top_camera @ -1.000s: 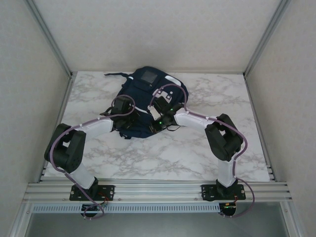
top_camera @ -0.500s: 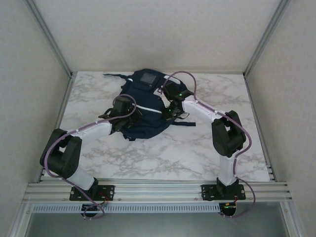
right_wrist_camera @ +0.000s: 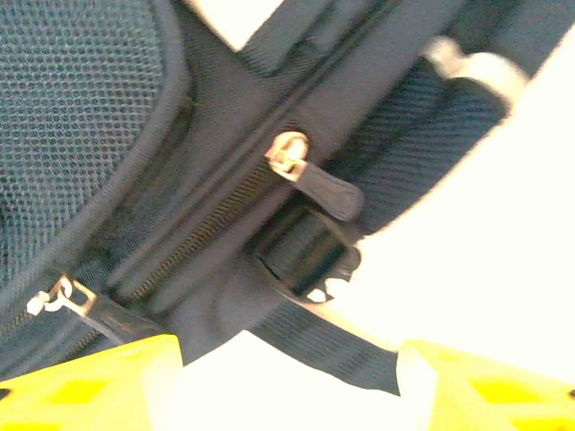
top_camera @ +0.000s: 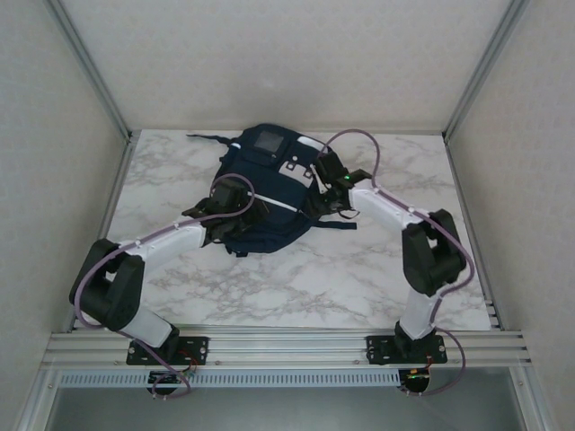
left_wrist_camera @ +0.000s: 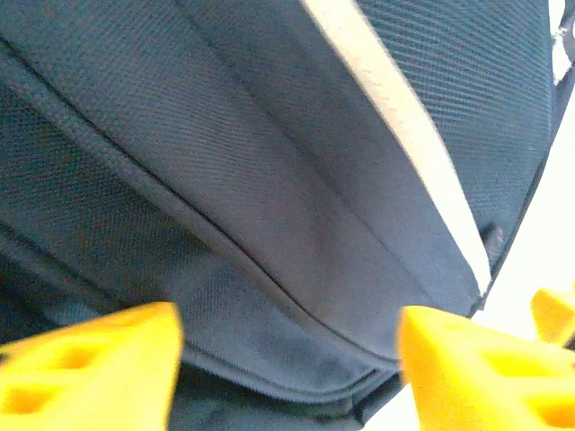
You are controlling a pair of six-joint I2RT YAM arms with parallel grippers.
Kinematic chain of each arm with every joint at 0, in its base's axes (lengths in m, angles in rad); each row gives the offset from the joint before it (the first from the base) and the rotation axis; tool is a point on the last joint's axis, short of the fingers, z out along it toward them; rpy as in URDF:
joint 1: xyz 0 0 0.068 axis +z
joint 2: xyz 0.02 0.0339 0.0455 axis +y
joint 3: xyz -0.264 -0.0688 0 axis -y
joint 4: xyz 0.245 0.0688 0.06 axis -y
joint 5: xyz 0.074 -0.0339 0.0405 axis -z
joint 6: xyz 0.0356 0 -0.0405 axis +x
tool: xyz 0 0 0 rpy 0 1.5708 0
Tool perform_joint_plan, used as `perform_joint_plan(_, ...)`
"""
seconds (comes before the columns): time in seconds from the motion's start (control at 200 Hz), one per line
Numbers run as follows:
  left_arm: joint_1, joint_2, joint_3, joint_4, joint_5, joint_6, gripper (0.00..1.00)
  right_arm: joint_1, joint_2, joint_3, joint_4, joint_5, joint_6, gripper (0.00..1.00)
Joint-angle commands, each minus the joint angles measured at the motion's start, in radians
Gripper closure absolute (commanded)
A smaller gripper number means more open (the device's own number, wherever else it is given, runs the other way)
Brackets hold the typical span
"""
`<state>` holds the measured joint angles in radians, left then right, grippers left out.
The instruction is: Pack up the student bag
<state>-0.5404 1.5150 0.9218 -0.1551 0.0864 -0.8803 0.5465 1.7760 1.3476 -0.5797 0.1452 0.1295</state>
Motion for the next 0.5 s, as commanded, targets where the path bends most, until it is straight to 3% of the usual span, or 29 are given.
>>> perform_joint_plan(0.0, -0.003, -0.092, 0.093, -0.180, -0.207, 0.142, 0.12, -0.030, -0.111, -0.105, 0.113, 0.185, 0.045, 0.32)
perform_joint_plan(0.055, 0.004, -0.115, 0.133, -0.248, -0.366, 0.214, 0.00, -0.072, -0.151, -0.171, 0.153, 0.261, 0.074, 0.32)
perform_joint_plan(0.155, 0.032, -0.158, 0.160, -0.272, -0.604, 0.384, 0.00, -0.153, -0.217, -0.295, 0.267, 0.381, 0.101, 0.31)
perform_joint_plan(0.225, 0.067, -0.174, 0.139, -0.218, -0.725, 0.514, 0.00, -0.217, -0.245, -0.370, 0.358, 0.400, 0.093, 0.31)
perform_joint_plan(0.335, 0.173, -0.169, 0.089, -0.152, -0.766, 0.592, 0.00, -0.266, -0.258, -0.487, 0.561, 0.463, 0.028, 0.31)
perform_joint_plan(0.425, 0.243, -0.160, 0.026, -0.073, -0.775, 0.605, 0.00, -0.289, -0.240, -0.562, 0.709, 0.468, -0.022, 0.31)
perform_joint_plan(0.496, 0.273, -0.144, -0.022, -0.003, -0.843, 0.634, 0.00, -0.299, -0.219, -0.617, 0.837, 0.440, -0.066, 0.30)
